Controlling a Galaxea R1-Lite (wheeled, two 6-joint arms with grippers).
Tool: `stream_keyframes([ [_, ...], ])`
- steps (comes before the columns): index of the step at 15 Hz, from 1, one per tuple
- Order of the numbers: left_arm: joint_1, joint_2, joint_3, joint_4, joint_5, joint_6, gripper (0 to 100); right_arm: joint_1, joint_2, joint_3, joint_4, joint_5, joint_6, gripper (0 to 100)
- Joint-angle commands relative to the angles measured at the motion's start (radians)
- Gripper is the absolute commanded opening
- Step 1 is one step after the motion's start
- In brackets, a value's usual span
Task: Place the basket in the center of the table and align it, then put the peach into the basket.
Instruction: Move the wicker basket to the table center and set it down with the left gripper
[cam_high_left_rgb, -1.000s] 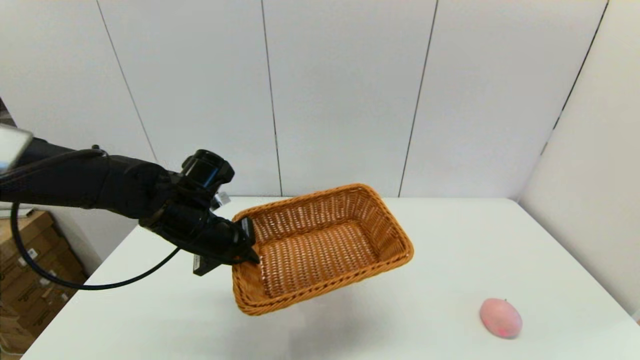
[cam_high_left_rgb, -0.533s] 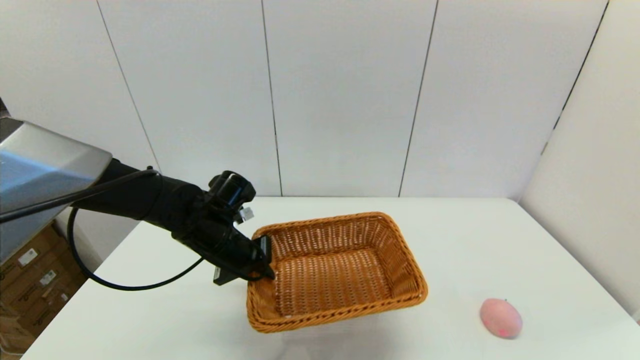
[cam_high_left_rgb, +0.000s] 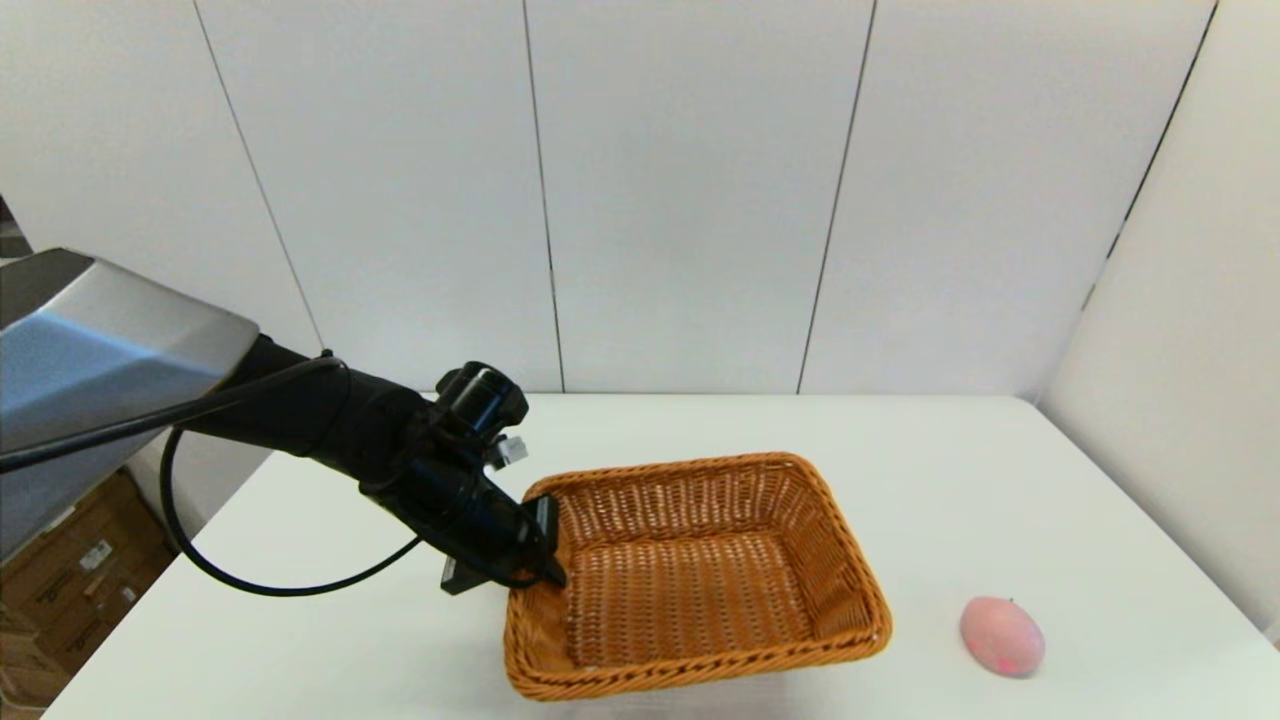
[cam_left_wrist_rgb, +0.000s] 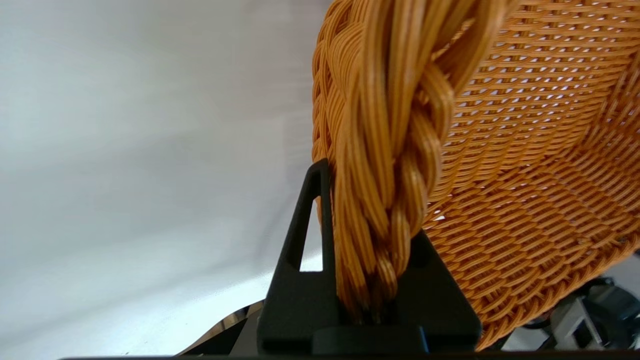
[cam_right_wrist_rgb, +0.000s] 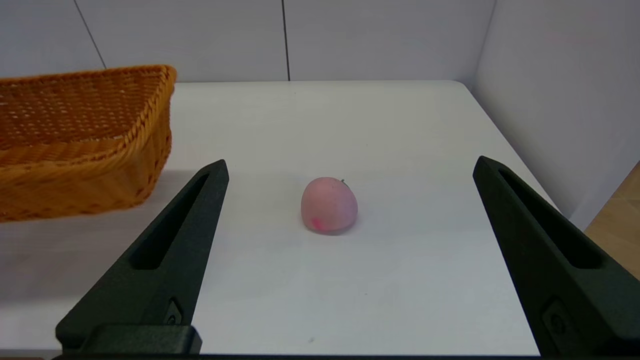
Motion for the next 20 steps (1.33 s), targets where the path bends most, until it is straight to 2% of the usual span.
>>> stream_keyframes([
  [1, -0.030, 0.031, 0.000, 0.002, -0.002, 0.021, 0, 0.000, 0.001, 0.000, 0.000, 0.000, 0.000, 100],
  [20, -0.039, 0.072, -0.006, -0.034, 0.034, 0.014, 0, 0.000, 0.001, 0.000, 0.000, 0.000, 0.003, 100],
])
